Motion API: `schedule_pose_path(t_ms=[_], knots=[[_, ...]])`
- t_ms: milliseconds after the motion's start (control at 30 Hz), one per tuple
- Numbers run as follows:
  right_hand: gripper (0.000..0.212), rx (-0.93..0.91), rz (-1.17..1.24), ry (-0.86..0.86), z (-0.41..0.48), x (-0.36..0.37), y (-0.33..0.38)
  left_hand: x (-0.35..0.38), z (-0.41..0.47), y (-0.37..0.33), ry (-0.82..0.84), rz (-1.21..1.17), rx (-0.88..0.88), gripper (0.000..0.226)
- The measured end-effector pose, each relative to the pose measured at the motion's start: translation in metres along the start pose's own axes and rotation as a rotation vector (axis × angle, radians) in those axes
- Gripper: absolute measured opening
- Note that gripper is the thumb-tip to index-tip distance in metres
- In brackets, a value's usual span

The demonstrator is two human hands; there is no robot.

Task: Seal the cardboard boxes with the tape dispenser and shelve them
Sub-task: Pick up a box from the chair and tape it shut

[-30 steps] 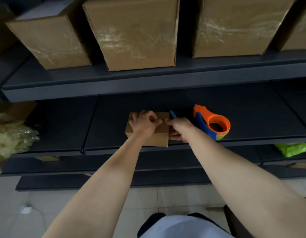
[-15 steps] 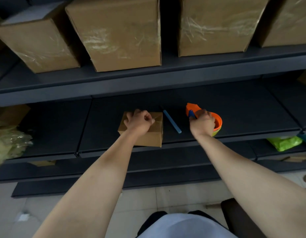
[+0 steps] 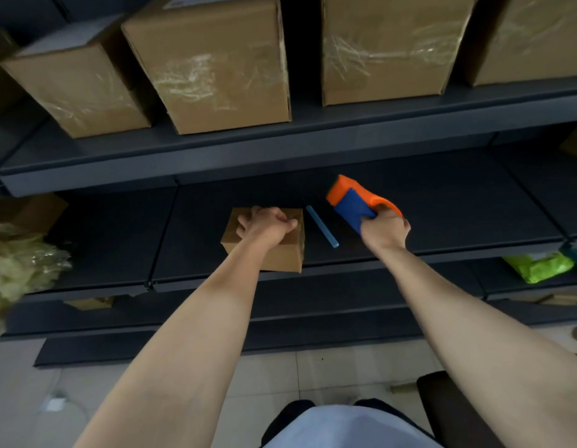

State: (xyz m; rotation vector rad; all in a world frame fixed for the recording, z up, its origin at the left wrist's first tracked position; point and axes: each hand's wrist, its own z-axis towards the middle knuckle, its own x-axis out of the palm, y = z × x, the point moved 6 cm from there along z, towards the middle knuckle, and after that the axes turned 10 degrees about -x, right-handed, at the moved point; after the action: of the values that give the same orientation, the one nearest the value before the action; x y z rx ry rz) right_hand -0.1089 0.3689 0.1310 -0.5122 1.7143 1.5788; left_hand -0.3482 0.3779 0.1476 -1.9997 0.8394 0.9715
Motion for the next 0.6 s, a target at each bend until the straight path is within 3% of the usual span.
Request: schedule_pose_path(t_ms=[100, 400, 500, 600], knots=[[0.006, 0.000, 0.202, 0.074, -0.003, -0.001, 0.009, 0.002, 0.000, 0.001, -0.037, 0.013, -0.009, 0.028], [0.052, 0.054, 0.464, 0.078, -0.008, -0.015, 0.003, 0.009, -0.009, 0.001, -0.187, -0.158, 0.021, 0.017], [0.057, 0.039, 0.459, 0.085, -0.006, -0.018, 0.001, 0.003, -0.011, 0.003, -0.172, -0.296, 0.043, 0.012], [0.057, 0.022, 0.464, 0.104, -0.005, -0.018, 0.005, -0.013, -0.023, 0.006, -0.270, -0.535, 0.115, 0.017]])
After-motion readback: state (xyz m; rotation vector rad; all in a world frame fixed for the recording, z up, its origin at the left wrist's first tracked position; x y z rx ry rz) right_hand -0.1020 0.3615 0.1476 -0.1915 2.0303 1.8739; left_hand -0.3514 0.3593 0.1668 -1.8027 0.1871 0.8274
